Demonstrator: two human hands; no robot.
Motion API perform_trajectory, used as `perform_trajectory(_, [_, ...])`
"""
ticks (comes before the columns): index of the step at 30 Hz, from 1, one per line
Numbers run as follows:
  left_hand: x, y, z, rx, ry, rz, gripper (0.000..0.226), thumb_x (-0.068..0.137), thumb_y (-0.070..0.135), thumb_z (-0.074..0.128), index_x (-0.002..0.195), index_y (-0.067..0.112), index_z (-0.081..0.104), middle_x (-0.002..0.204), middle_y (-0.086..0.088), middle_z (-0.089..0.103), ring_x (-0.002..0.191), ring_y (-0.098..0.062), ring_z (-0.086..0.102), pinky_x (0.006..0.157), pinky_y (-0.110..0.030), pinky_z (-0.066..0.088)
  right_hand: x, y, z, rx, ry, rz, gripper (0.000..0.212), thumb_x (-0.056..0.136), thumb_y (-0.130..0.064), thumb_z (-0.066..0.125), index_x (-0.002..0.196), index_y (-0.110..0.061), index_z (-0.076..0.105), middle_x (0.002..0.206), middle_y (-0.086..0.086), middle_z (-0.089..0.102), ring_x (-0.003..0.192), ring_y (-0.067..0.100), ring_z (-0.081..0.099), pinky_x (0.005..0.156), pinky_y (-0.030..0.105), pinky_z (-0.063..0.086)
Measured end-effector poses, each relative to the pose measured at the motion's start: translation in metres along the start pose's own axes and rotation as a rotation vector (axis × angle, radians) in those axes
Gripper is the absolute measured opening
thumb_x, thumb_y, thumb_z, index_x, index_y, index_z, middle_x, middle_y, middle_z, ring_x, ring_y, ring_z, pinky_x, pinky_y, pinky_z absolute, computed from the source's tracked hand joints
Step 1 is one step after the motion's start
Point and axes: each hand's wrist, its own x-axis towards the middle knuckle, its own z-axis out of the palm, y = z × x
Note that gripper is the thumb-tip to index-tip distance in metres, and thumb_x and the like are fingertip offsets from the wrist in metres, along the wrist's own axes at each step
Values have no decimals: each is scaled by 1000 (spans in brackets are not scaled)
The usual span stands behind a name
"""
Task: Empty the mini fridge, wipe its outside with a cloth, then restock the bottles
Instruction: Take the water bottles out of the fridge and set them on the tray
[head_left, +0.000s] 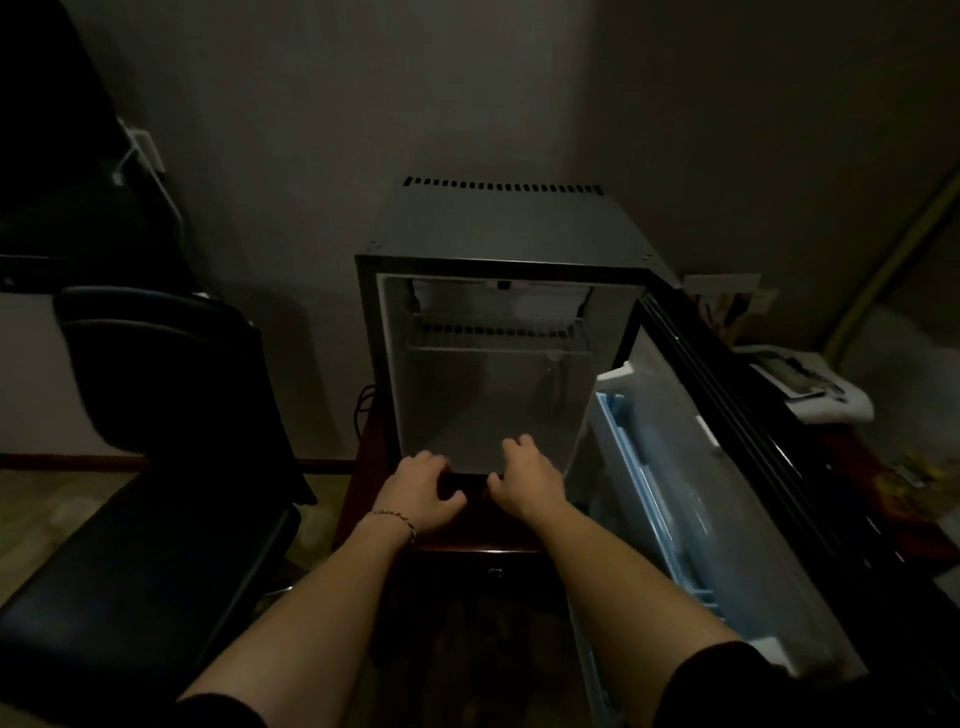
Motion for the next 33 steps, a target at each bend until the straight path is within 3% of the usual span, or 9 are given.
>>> perform_trajectory(6, [72, -21, -22, 10, -86, 81, 54, 87, 52, 62, 131, 22, 54, 130, 0, 52, 123, -19, 47, 103, -35, 45, 50, -2, -11, 1, 63, 160, 42, 96, -36, 57, 131, -16, 48, 133, 8, 43, 116, 28, 55, 91, 43, 50])
perform_trajectory(13, [122, -22, -14, -27, -219, 69, 63, 87, 53, 62, 139, 21, 50, 134, -3, 56, 118, -17, 56, 98, -32, 49, 100, 7, -25, 2, -1, 336, 37, 92, -37, 61, 121, -14, 61, 122, 12, 62, 110, 31, 62, 89, 37, 51])
perform_trajectory(15, [138, -21, -10, -41, -229, 67, 64, 86, 55, 63, 141, 26, 48, 140, -1, 51, 122, -18, 53, 102, -33, 47, 120, 14, -24, 77, -24, 338, 43, 93, -40, 60, 131, -19, 56, 132, 11, 59, 115, 31, 60, 92, 38, 50])
perform_trajectory(19, [165, -25, 2, -98, -251, 69, 67, 82, 56, 67, 141, 33, 46, 148, 1, 44, 131, -19, 47, 107, -27, 39, 162, 28, -21, 154, 4, 268, 66, 97, -41, 56, 154, -21, 31, 157, 12, 33, 140, 33, 39, 114, 43, 34])
perform_trajectory(22, [180, -27, 12, -93, -267, 79, 65, 85, 57, 63, 142, 31, 44, 150, 1, 41, 133, -20, 44, 107, -30, 37, 180, 31, -22, 231, 81, 282, 65, 98, -40, 56, 154, -19, 32, 156, 13, 34, 140, 33, 39, 116, 44, 33])
perform_trajectory(27, [200, -32, 27, -100, -213, 84, 61, 91, 50, 63, 143, 25, 43, 151, -2, 37, 136, -22, 39, 109, -31, 35, 194, 33, -24, 193, 67, 256, 59, 103, -34, 50, 155, -13, 28, 158, 14, 32, 144, 33, 33, 117, 41, 26])
perform_trajectory(33, [213, -38, 33, -117, -193, 96, 62, 92, 46, 63, 145, 22, 41, 153, -2, 35, 138, -22, 37, 109, -28, 33, 204, 41, -25, 186, 161, 264, 41, 103, -34, 51, 141, -19, 47, 141, 11, 49, 127, 31, 49, 105, 40, 39])
